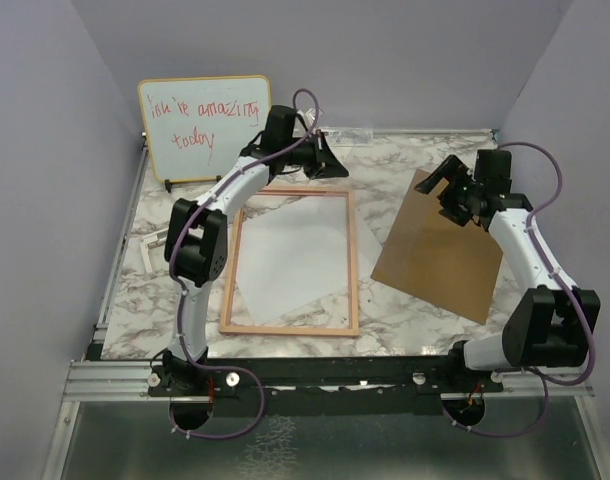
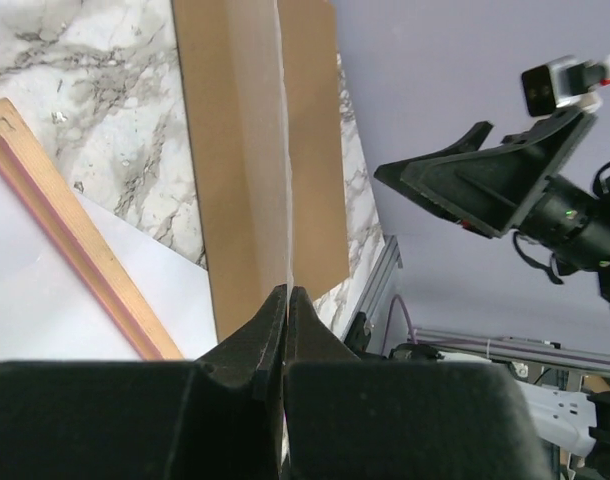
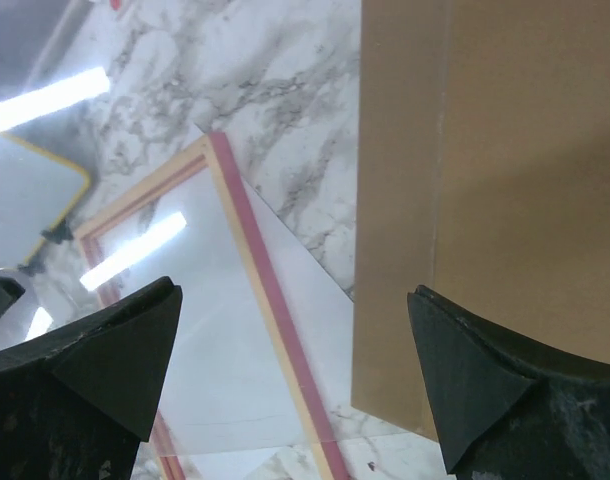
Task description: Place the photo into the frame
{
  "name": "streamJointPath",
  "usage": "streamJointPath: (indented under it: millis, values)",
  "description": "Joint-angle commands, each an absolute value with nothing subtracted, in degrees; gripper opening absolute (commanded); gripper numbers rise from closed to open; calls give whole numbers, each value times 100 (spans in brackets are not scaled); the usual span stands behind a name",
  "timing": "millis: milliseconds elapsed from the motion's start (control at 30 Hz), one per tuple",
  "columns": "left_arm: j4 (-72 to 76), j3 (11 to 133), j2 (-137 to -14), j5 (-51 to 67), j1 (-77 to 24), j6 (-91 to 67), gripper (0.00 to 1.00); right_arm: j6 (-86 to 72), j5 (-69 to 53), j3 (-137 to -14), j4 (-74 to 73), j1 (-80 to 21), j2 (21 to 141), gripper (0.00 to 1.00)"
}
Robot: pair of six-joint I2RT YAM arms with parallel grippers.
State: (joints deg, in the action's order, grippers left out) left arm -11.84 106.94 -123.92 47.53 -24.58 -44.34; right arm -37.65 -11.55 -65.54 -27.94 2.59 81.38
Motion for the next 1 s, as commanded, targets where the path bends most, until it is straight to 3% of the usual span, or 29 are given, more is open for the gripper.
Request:
streamJointPath:
  millis: [0, 467, 733, 967]
  values:
    - [-1063, 10513, -11763, 5056, -2213, -4481, 0, -4365, -1498, -5899, -1988, 267, 7731, 100]
    - [1556, 9540, -10859, 5344, -1571, -7163, 0, -5737, -2759, -4945, -273, 279, 7878, 97]
    - [1794, 9662, -10600, 5880, -1292, -7146, 0, -6279, -2947, -4697, 820, 291, 7782, 100]
    - [1912, 9990, -10380, 6241, -1180, -7275, 0, -7891, -4015, -4233, 3499, 297, 8182, 100]
